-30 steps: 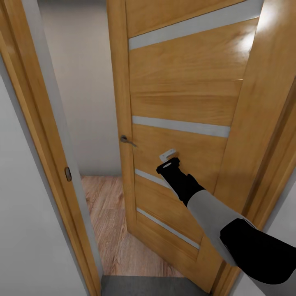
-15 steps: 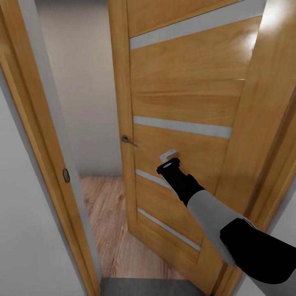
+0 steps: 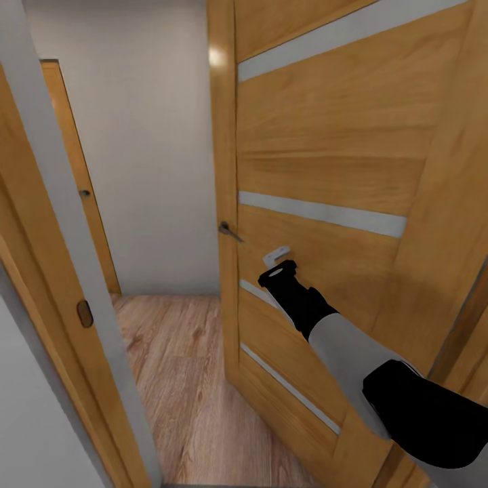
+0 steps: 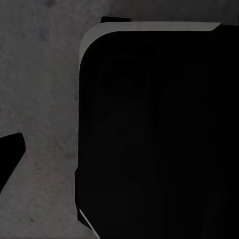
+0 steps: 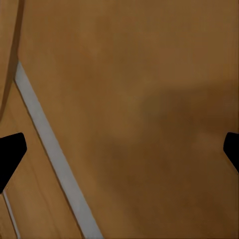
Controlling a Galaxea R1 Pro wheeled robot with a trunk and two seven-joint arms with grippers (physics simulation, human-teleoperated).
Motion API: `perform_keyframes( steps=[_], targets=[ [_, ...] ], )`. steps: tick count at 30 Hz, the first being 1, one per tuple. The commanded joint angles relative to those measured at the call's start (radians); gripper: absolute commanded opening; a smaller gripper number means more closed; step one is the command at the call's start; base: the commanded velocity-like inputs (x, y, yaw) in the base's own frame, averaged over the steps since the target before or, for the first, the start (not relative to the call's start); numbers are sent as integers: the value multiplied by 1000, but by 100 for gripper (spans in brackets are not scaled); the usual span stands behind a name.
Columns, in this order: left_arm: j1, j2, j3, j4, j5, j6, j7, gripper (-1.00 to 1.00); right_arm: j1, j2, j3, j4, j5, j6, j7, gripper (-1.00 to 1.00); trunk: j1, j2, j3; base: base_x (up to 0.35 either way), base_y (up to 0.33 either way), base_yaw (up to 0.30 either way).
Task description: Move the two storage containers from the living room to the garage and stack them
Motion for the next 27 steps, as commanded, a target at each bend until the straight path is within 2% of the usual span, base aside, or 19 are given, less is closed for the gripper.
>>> perform_keyframes(
  steps=[1,10,19,27],
  targets=[
    [0,0,-1,0,7,-3,0,100,-1,0,4,-1,17,9,-4,100,0,0,-1,21,0,0],
    [0,0,-1,-1,7,-3,0,100,-1,0,7,5,20,9,-14,100,0,0,-1,5,0,0],
    [0,0,-1,-2,7,-3,0,100,-2,0,8,83,18,-19,-48,100,0,0,-1,0,0,0],
    [0,0,-1,-1,7,-3,0,100,-3,0,9,93,18,-29,-65,100,0,0,-1,0,0,0]
  ],
)
